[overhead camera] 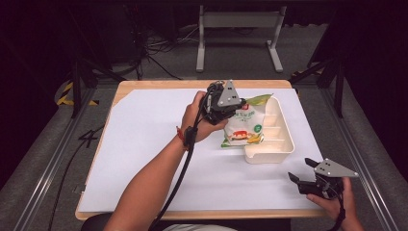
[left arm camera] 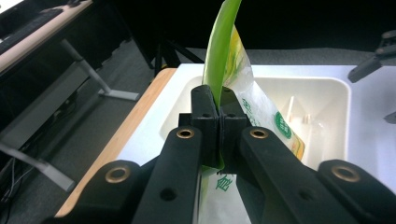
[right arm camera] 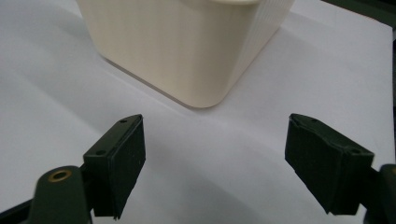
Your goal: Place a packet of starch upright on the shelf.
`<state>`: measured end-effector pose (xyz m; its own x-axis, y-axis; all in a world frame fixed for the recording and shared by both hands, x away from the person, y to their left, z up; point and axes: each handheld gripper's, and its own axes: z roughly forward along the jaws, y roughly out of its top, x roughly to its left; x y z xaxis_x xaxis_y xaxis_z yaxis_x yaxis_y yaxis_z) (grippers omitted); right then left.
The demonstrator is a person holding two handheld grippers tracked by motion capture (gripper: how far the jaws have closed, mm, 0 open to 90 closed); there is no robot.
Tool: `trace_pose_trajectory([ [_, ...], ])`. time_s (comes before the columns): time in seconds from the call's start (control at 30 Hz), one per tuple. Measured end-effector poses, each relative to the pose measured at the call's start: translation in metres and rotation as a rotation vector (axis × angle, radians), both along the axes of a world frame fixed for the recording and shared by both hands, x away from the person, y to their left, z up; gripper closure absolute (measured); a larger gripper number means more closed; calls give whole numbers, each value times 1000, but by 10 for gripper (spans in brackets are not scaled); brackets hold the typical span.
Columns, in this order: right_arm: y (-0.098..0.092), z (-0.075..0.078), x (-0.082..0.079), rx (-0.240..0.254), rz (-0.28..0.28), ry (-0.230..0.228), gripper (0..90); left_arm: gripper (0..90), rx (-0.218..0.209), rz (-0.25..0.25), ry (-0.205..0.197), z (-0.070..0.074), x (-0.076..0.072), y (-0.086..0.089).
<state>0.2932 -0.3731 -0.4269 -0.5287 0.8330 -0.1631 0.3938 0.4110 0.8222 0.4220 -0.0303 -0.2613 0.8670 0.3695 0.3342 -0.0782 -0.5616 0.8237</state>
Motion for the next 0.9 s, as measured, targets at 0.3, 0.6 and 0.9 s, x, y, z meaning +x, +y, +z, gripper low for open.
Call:
trace_pose_trajectory([
  [0.3, 0, 1, 0, 2, 0, -5, 202, 885, 19, -30, 3, 4, -4, -28],
  [0.6, 0, 0, 0, 0, 2, -2, 201, 885, 20, -62, 19, -4, -4, -59],
  [0.9, 0, 0, 0, -7, 5, 2, 201, 884, 0, -70, 39, -10, -1, -72],
])
